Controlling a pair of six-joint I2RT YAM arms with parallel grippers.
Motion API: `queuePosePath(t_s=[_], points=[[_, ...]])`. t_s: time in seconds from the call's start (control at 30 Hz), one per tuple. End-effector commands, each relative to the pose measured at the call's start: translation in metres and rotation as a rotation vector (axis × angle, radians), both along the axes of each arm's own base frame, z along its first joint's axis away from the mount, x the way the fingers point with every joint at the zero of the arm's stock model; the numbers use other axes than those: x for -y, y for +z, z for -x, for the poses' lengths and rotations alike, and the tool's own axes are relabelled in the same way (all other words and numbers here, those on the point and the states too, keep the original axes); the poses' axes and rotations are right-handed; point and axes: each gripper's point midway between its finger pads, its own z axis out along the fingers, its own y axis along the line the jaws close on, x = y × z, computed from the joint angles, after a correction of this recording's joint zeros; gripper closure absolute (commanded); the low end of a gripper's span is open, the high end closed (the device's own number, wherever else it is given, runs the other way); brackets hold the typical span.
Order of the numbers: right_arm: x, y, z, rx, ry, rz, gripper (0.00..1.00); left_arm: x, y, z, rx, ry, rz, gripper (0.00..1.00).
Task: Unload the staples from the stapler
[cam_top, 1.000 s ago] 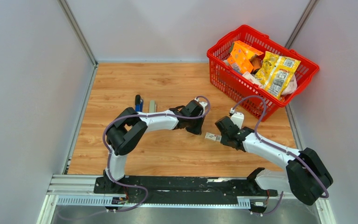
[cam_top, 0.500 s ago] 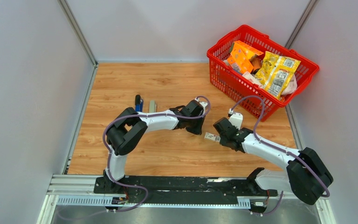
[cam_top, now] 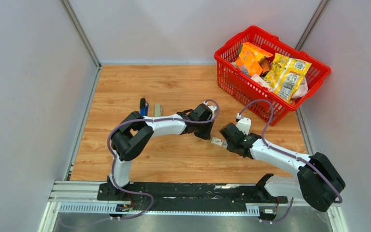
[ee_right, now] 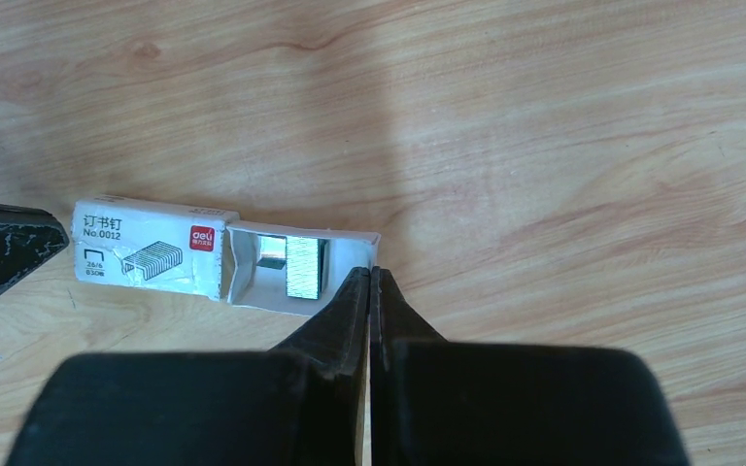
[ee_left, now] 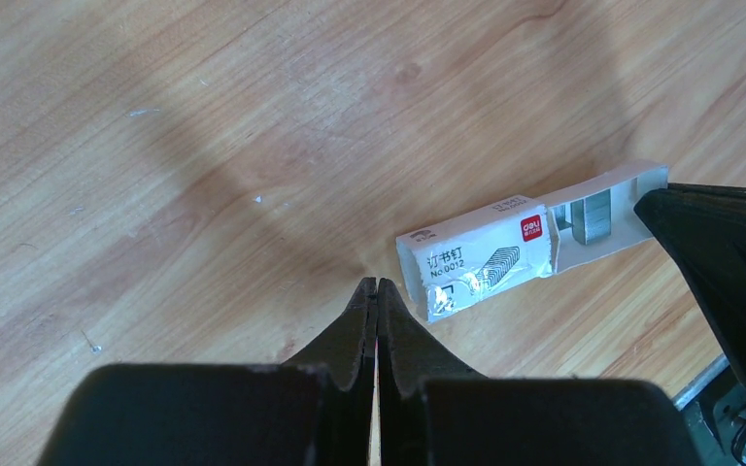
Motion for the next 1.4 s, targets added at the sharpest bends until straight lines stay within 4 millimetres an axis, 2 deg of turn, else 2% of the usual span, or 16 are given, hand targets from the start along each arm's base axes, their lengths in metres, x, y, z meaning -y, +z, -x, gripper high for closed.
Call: queuePosePath(t_s=[0.0, 0.6, 1.37], points=[[0.006, 0.001, -0.001, 0.019, -0.035, 0.026, 1.0, 0.012, 0.006, 0.0, 0.008, -0.023, 0.024, 1.0], [0.003, -0.007, -0.002, 0.015, -0.052, 0.035, 1.0, 0.012, 0.003, 0.003, 0.002, -0.03, 0.013, 1.0], [-0.004, -0.002, -0.009, 0.037, -0.053, 0.009, 1.0, 0.013, 0.001, 0.005, -0.004, -0.035, 0.012, 1.0]])
